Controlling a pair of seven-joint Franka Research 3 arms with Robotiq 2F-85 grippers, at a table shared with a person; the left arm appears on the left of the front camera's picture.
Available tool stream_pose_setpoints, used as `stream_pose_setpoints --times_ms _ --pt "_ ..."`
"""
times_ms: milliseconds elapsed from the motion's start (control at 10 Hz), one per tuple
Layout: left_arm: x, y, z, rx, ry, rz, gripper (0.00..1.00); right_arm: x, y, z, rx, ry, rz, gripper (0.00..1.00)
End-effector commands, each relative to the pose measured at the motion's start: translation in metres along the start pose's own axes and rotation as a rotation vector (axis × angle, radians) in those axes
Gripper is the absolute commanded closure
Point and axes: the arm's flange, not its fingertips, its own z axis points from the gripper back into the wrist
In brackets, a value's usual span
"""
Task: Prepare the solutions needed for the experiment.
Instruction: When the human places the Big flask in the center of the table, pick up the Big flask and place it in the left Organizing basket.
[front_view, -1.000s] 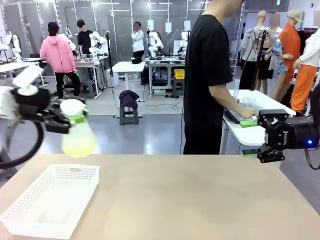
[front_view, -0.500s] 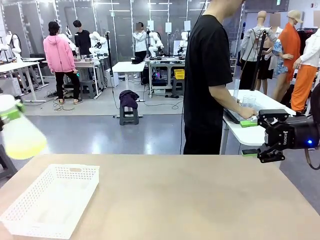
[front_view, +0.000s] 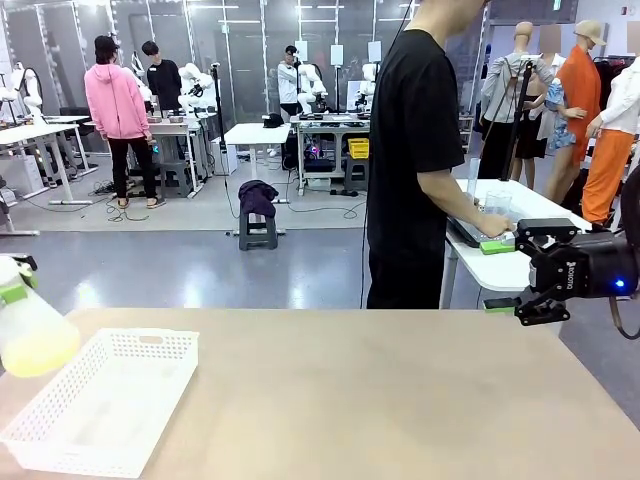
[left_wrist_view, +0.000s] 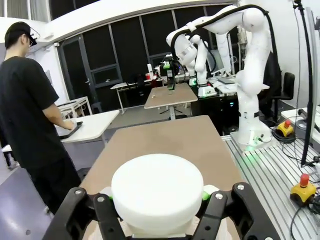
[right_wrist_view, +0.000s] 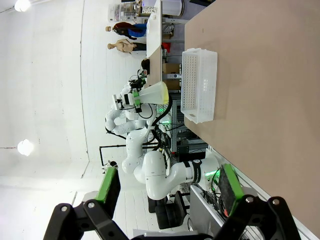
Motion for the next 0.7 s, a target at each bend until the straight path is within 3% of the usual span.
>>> stream_pose_setpoints --times_ms 0,600 --pt "-0.015 0.013 -0.002 -0.036 -0.001 -0.01 1.0 0.0 0.002 0.001 0.001 0.003 0.005 0.0" --pt "-0.074 0.019 -0.022 -0.068 0.032 0.026 1.0 0.0 0.002 0.001 0.001 0.003 0.005 0.0"
